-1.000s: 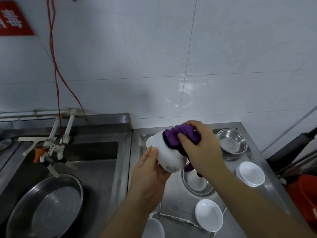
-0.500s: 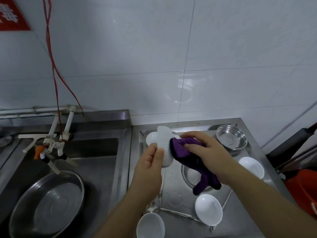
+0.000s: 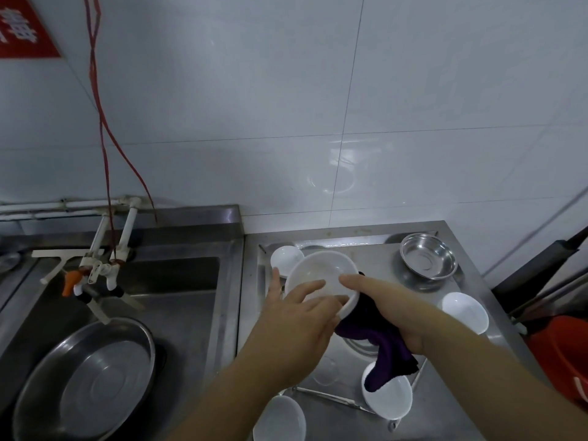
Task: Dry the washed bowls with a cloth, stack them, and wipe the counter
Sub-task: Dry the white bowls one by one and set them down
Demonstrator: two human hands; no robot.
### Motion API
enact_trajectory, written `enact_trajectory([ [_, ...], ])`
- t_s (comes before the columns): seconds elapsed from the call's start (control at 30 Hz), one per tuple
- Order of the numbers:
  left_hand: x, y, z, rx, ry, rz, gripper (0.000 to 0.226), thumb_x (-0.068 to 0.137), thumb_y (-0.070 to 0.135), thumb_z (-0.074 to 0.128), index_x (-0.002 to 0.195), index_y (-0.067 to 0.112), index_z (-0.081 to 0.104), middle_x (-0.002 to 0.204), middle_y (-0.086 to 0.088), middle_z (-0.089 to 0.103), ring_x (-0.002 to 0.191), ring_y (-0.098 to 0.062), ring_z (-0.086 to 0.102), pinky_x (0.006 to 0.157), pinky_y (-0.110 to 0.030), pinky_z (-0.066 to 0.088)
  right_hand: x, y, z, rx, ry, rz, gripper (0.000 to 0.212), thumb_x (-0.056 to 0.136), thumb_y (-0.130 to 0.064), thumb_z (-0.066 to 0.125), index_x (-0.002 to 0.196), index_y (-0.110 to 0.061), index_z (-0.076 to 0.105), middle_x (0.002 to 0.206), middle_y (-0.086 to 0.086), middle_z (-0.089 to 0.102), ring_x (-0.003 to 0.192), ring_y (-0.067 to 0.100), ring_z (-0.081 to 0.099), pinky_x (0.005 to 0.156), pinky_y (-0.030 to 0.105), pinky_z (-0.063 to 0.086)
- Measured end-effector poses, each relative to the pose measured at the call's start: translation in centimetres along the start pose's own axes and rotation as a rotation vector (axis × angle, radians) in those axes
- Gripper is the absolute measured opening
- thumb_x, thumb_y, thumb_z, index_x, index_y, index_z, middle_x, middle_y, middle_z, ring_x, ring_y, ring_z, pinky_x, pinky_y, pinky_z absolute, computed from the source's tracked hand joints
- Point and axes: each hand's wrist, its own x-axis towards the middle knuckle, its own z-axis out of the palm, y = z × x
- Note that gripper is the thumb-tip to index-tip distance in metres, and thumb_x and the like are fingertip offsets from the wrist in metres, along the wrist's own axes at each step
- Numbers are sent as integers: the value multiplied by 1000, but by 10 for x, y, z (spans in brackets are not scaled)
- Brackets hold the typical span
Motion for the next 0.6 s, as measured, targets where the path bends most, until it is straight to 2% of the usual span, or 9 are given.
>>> enact_trajectory([
  [0.03,0,1,1,-32,7,-5,38,109,44,28,137,42,54,137,18,68,149,-11,42,124,-70,19,0,3,1,24,8,16,71,67,-55,93,116,-7,78,110,23,78,94,36,74,92,47,52],
  [0.1,-2,2,3,-167,78,-6,32,108,45,37,135,41,53,145,21,60,152,-4,32,125,-61,28,2,10,2,48,2,37,74,62,-57,94,114,-6,80,110,22,77,96,36,73,94,48,46],
  [0.2,-6,3,6,-383,213,-116,38,104,51,45,142,44,44,163,29,28,154,4,18,120,-29,33,7,23,0,62,-19,54,73,48,-64,96,100,-14,85,95,14,77,78,28,74,71,37,51],
  [0.23,-6,3,5,-467,255,-221,41,104,53,43,144,46,41,163,31,24,152,7,20,113,-18,35,9,27,-2,72,-16,59,77,42,-66,97,98,-15,84,90,12,76,73,26,72,62,33,50],
  [0.27,-5,3,4,-555,301,-343,41,105,53,41,146,47,40,161,30,27,147,8,28,108,-14,38,11,32,-5,80,-8,60,81,38,-67,97,99,-15,83,87,12,74,69,25,70,57,31,49],
  [0.37,0,-1,7,-882,323,-680,28,109,45,42,135,44,52,134,18,61,114,-1,64,96,-26,58,10,40,-12,89,-17,44,73,39,-68,96,95,-23,83,89,11,76,71,24,70,57,33,50],
  [0.43,3,-1,14,-1182,244,-798,23,111,36,44,125,35,63,112,9,76,99,-8,75,79,-26,63,9,43,-18,94,-22,40,59,46,-65,95,91,-29,83,91,11,77,70,24,71,54,33,50],
  [0.5,5,2,20,-1409,187,-874,23,111,32,48,121,29,69,101,5,80,95,-11,78,72,-22,62,8,48,-24,112,-8,40,46,57,-60,91,93,-32,82,96,13,79,73,26,72,51,32,49],
  [0.6,8,7,33,-1516,150,-924,19,109,30,55,118,28,71,103,1,81,97,-19,79,73,-28,64,1,56,-36,143,17,13,39,68,-54,88,102,-36,81,108,17,79,84,29,75,51,31,51],
])
